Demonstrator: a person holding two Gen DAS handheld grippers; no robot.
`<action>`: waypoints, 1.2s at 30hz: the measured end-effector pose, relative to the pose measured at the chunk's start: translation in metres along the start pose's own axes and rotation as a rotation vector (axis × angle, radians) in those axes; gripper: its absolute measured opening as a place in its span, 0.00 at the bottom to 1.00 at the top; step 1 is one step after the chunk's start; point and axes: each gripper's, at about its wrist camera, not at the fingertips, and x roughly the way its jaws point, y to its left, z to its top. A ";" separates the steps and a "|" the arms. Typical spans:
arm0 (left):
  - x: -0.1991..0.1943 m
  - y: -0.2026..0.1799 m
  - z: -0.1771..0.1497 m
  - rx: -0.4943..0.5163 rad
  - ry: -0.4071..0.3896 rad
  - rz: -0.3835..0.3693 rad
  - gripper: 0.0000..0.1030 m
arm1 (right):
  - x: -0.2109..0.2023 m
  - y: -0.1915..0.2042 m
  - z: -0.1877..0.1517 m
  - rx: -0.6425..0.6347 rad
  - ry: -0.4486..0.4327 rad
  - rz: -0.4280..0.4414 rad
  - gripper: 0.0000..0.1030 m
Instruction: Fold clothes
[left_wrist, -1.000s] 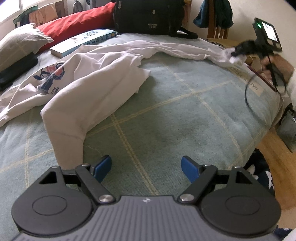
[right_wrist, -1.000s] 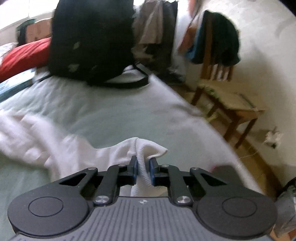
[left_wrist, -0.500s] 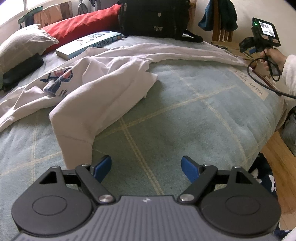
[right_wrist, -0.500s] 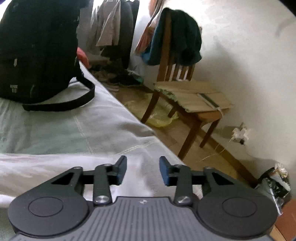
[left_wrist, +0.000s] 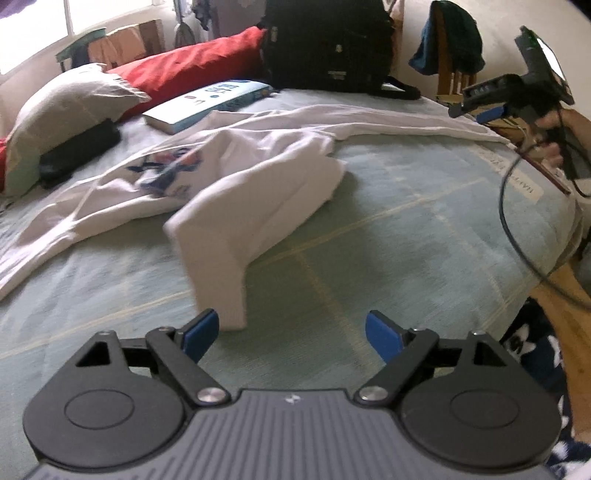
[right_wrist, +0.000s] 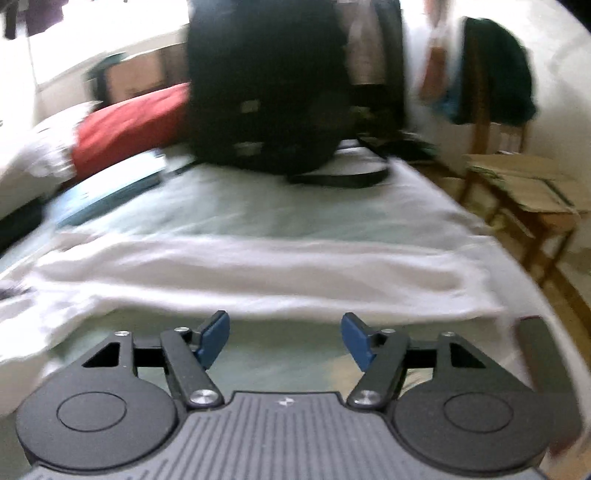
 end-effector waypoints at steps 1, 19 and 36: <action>-0.003 0.004 -0.002 -0.005 -0.003 0.010 0.84 | -0.003 0.015 -0.005 -0.027 0.007 0.027 0.77; 0.007 0.146 0.059 -0.116 -0.126 0.123 0.85 | -0.060 0.173 -0.086 -0.238 -0.100 0.263 1.00; 0.194 0.270 0.152 -0.484 -0.001 -0.126 0.84 | -0.020 0.129 -0.072 0.037 -0.163 0.229 1.00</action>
